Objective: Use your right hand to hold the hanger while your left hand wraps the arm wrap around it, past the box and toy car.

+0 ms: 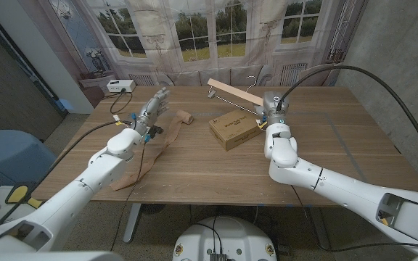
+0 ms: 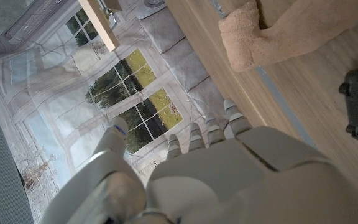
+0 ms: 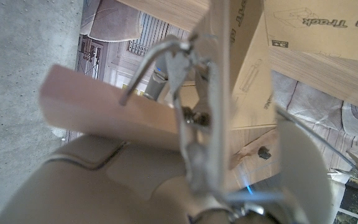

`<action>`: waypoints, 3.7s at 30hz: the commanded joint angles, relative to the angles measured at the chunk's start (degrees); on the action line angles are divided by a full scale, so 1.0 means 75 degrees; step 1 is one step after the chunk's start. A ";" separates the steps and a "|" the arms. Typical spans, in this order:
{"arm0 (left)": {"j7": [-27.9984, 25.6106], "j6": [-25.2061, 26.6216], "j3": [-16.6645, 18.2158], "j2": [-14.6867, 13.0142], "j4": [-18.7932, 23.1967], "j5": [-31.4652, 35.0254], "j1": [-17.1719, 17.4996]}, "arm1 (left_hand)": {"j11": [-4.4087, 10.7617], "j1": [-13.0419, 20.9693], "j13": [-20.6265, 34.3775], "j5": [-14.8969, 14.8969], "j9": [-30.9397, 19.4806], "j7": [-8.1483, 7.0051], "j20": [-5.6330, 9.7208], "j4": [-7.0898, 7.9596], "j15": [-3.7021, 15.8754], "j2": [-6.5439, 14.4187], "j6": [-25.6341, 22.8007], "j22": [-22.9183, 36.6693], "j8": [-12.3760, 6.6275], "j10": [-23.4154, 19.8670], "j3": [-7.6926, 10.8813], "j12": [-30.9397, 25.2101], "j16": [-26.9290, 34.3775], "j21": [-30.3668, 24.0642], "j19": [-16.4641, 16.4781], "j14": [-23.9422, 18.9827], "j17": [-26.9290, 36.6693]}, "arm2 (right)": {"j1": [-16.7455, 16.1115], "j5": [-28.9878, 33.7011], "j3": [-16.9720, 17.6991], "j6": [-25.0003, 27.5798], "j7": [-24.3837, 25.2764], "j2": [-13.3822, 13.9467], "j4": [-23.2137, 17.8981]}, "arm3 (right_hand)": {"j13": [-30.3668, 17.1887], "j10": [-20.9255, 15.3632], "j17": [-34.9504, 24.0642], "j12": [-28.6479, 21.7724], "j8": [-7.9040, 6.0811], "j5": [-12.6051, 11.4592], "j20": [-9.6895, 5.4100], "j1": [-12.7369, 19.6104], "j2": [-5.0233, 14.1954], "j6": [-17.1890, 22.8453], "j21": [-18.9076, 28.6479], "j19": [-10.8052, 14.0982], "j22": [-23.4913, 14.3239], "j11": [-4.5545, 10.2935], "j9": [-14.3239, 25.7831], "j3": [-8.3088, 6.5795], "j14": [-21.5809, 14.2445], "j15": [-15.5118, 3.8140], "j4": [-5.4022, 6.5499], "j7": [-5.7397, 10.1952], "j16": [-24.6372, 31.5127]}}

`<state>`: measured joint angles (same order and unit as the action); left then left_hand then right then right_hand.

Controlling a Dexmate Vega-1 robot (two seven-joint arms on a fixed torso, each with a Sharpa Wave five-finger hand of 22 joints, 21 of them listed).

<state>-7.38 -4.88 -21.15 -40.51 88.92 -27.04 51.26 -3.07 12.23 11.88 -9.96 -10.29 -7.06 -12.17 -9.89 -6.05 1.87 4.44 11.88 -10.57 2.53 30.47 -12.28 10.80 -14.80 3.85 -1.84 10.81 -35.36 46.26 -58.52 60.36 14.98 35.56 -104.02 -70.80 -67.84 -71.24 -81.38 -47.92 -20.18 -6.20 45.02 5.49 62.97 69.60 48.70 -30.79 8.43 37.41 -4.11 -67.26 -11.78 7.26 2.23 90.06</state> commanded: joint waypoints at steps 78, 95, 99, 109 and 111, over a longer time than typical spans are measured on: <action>0.4099 0.8651 -0.7519 0.1030 -0.0522 0.8506 -0.6298 | 0.0557 0.1866 0.0222 -0.0657 -0.0111 -0.0743 0.0017 0.0336 0.0545 -0.1310 -0.1011 -0.0126 -0.0213 -0.0521 -0.0801 -0.0335 0.0176 -0.0032 0.1390 -0.0598 0.0053 | -0.2030 -0.0271 0.1792 -0.1276 0.0858 0.0517 -0.0818 | -0.0009 0.0295 -0.0034 -0.1054 -0.0432 0.0065 -0.0095 0.0133 0.0570 0.0041 0.0766 -0.0208 0.0524 0.0023 -0.0286 -0.0061 -0.0113 -0.0036 0.0137 -0.0132 0.0027; 0.4645 0.8597 -0.8262 0.1584 -0.1364 0.9606 -0.6379 | 0.0612 0.2247 0.0264 -0.0817 -0.0116 -0.0742 0.0073 0.0200 0.0741 -0.1448 -0.1076 -0.0123 -0.0191 -0.0674 -0.1000 -0.0382 0.0134 -0.0018 0.1607 -0.0652 0.0055 | -0.2072 -0.0458 0.1880 -0.1482 0.0941 0.0582 -0.0686 | -0.0008 0.0301 -0.0034 -0.1077 -0.0496 0.0093 -0.0098 0.0144 0.0569 0.0021 0.0886 -0.0233 0.0635 0.0010 -0.0340 -0.0067 -0.0115 -0.0036 0.0146 -0.0130 0.0027; 0.4816 0.8498 -0.8293 0.1734 -0.1649 0.9685 -0.6366 | 0.0564 0.2288 0.0271 -0.0836 -0.0116 -0.0739 0.0028 0.0192 0.0763 -0.1451 -0.1028 -0.0121 -0.0168 -0.0680 -0.1021 -0.0383 0.0134 -0.0016 0.1629 -0.0649 0.0062 | -0.2053 -0.0497 0.1897 -0.1537 0.0928 0.0612 -0.0678 | -0.0008 0.0307 -0.0034 -0.1077 -0.0514 0.0098 -0.0100 0.0143 0.0568 0.0024 0.0923 -0.0244 0.0633 0.0024 -0.0345 -0.0066 -0.0114 -0.0036 0.0150 -0.0134 0.0026; 0.4823 0.8459 -0.8317 0.1947 -0.2126 1.0019 -0.6220 | 0.0560 0.2494 0.0303 -0.0904 -0.0117 -0.0742 0.0111 0.0166 0.0816 -0.1406 -0.0804 -0.0120 -0.0092 -0.0675 -0.1060 -0.0379 0.0132 -0.0039 0.1795 -0.0612 0.0083 | -0.1979 -0.0599 0.1889 -0.1673 0.0926 0.0586 -0.0536 | -0.0008 0.0302 -0.0034 -0.1084 -0.0544 0.0109 -0.0107 0.0145 0.0565 0.0003 0.0984 -0.0278 0.0677 0.0018 -0.0368 -0.0066 -0.0104 -0.0035 0.0154 -0.0133 0.0025; 0.4665 0.8411 -0.8238 0.1987 -0.2242 1.0021 -0.6140 | 0.0584 0.2433 0.0320 -0.0898 -0.0120 -0.0743 0.0121 0.0250 0.0853 -0.1307 -0.0805 -0.0118 -0.0098 -0.0740 -0.1083 -0.0408 0.0173 -0.0035 0.1819 -0.0670 0.0114 | -0.1974 -0.0638 0.1904 -0.1692 0.0937 0.0569 -0.0507 | -0.0008 0.0297 -0.0034 -0.1086 -0.0551 0.0111 -0.0106 0.0146 0.0565 -0.0002 0.0996 -0.0284 0.0688 0.0007 -0.0371 -0.0067 -0.0103 -0.0035 0.0155 -0.0130 0.0025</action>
<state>28.76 59.01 -83.26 -27.52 76.29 45.90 3.56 1.11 30.42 14.00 -16.33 -11.07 -12.47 -11.25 -8.53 -0.19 -8.78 -1.80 10.80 -11.42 -2.31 22.48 -15.05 11.71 -15.02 16.68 -6.26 11.33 -50.60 42.45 -44.40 48.65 21.95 39.94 -108.73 -70.67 -65.69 -71.22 -89.22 -51.71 -19.68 -5.70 45.02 5.49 62.54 76.76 46.94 -25.66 8.46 34.50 -4.43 -67.47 -11.99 8.04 1.80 89.85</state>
